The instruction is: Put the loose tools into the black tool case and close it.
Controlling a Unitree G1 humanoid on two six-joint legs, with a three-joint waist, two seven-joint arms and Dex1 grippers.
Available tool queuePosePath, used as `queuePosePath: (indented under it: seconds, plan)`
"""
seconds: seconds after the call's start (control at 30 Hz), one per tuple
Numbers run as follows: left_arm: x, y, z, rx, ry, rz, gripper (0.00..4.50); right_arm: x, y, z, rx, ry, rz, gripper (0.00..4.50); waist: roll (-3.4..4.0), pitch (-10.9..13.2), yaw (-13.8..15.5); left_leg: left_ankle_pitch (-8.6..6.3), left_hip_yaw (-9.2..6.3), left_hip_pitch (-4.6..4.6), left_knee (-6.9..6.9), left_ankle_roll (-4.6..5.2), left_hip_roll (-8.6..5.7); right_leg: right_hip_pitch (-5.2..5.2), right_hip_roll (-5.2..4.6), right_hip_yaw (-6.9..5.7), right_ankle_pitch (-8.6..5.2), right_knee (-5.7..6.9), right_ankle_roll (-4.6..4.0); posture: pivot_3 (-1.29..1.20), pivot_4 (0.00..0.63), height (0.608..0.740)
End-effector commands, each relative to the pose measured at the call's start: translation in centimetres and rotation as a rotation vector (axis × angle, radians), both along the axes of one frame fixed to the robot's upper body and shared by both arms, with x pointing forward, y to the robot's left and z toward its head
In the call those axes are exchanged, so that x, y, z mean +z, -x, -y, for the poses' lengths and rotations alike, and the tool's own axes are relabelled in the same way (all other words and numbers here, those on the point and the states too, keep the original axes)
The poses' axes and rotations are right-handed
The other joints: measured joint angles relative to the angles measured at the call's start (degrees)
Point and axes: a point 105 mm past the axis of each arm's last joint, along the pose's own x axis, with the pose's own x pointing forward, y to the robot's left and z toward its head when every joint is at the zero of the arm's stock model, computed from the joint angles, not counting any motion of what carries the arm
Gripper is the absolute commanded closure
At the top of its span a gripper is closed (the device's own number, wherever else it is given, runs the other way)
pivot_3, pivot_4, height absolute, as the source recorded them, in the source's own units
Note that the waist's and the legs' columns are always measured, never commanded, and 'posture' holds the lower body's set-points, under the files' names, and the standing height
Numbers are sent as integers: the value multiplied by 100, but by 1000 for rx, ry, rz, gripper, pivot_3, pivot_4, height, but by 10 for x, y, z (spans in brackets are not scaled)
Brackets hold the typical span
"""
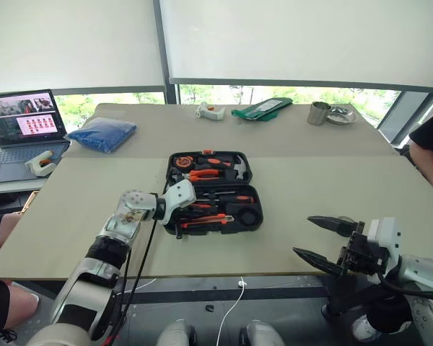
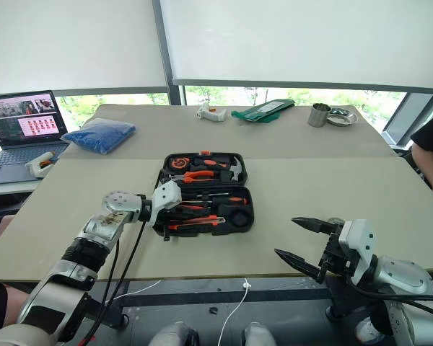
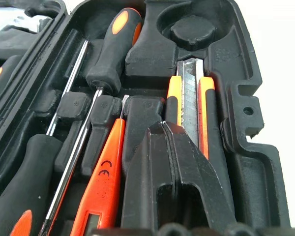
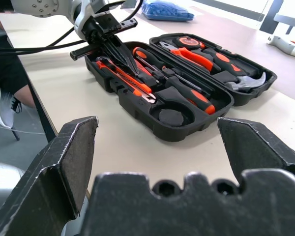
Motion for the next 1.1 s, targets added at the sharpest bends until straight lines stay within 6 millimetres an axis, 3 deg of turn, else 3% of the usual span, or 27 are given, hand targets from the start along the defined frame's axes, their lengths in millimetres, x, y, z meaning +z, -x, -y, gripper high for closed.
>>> queuePosePath:
  seconds: [0.03,0.1,0.2,0.27,0.37,0.47,0.53,0.57,0.63,0.73,0.93,1.1]
  plan:
    - [-7,8,-7,-4,73,-12,4486,13,2,9,-46,-2,61,0,1,-1,1,0,1,-5,-4,1,0,-6,0,2,-1,0,-2,0,150,740]
    - [11,9,-7,-13,199,6,4486,17,3,23,-113,-15,75,0,1,0,10,7,1,-20,-6,13,0,-18,3,2,-4,0,-7,0,150,740]
    - [41,15,-7,-63,358,57,3781,23,9,48,-224,-31,97,0,-1,5,22,20,1,-52,-6,53,-1,-36,2,-2,-7,-2,0,0,150,740]
    - [58,24,-10,-96,426,105,3036,19,18,73,-325,-11,93,0,-4,8,37,13,1,-62,-5,60,-2,-40,0,-3,-5,-6,17,0,150,740]
    - [68,42,-16,-128,455,126,1900,-1,37,123,-526,27,65,0,-5,9,64,0,2,-64,-2,68,-7,-32,-7,-4,-8,-19,19,0,150,740]
    - [69,59,-26,-149,432,133,774,-20,58,148,-612,101,38,0,-1,11,53,-10,3,-59,-3,73,-12,-27,-13,0,-25,-24,14,0,150,740]
    - [67,67,-44,-103,404,128,314,-28,75,162,-697,109,31,0,4,13,25,-12,4,-56,-4,71,-10,-31,-14,3,-30,-23,12,0,150,740]
    - [63,75,-51,-102,395,119,49,-35,83,164,-720,111,14,0,8,15,12,-13,4,-54,-5,69,-6,-31,-12,3,-31,-22,11,0,150,740]
    - [56,88,-57,-118,380,93,49,-42,92,164,-738,116,-5,0,20,19,-12,-41,4,-43,-12,21,0,-31,-14,8,-33,-20,7,0,150,740]
    - [48,98,-64,-115,379,47,49,-44,89,153,-722,106,-21,0,32,25,-26,-46,6,-19,-23,12,-1,-24,-43,15,-36,-19,4,0,150,740]
    - [45,103,-46,-144,418,46,49,-16,30,136,-595,235,-95,0,51,38,-60,-50,26,-7,-26,8,-12,-31,-102,10,-37,-29,6,0,150,740]
    - [46,105,-27,-190,429,57,49,-10,-14,118,-491,355,-205,0,36,46,-20,-48,29,-9,-26,10,-23,-25,-72,-11,-35,-21,6,0,150,740]
